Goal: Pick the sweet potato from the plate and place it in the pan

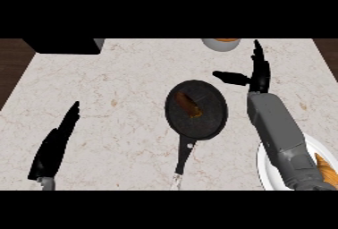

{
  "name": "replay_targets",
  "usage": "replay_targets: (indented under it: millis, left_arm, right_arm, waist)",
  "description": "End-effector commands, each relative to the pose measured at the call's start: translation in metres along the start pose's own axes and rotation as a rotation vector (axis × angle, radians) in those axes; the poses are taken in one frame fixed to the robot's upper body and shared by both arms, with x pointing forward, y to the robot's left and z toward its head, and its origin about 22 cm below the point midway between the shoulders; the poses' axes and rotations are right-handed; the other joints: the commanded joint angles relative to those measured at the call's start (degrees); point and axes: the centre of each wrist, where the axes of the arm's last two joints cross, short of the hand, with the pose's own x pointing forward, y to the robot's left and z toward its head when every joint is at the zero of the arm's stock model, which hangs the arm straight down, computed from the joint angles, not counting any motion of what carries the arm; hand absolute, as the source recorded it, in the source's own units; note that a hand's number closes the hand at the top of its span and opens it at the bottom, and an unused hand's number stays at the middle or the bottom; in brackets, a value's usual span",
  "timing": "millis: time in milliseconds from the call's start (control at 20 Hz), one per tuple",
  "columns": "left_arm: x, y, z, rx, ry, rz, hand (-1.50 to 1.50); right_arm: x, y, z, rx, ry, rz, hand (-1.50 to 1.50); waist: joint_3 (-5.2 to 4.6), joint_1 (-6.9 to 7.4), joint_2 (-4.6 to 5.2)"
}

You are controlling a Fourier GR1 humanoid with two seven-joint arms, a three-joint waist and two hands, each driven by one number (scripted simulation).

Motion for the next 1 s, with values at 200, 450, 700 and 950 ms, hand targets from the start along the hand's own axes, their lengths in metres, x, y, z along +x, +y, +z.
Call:
replay_targets:
  millis: [200, 450, 700, 950]
  left_arm:
    - [0.000, 0.011, 0.006, 0.015, 0.021, 0.010, 0.00]
    - [0.026, 0.012, 0.007, 0.006, 0.027, 0.004, 0.00]
    - [0.005, -0.007, 0.010, 0.010, 0.021, -0.005, 0.00]
    - [-0.006, 0.005, 0.003, 0.006, 0.023, 0.014, 0.00]
  right_arm:
    - [-0.047, -0.119, -0.010, -0.056, -0.081, 0.027, -1.50]
    - [-0.054, -0.182, -0.008, -0.045, -0.089, 0.050, -1.50]
    - [-0.063, -0.231, 0.005, -0.020, -0.102, 0.051, -1.50]
    - [-0.071, -0.288, 0.012, -0.013, -0.092, 0.049, -1.50]
  waist:
    - [-0.04, -1.07, -0.37]
    - [-0.04, -1.29, -0.54]
    - [-0.07, -1.30, -0.50]
    - [-0.03, -0.97, -0.30]
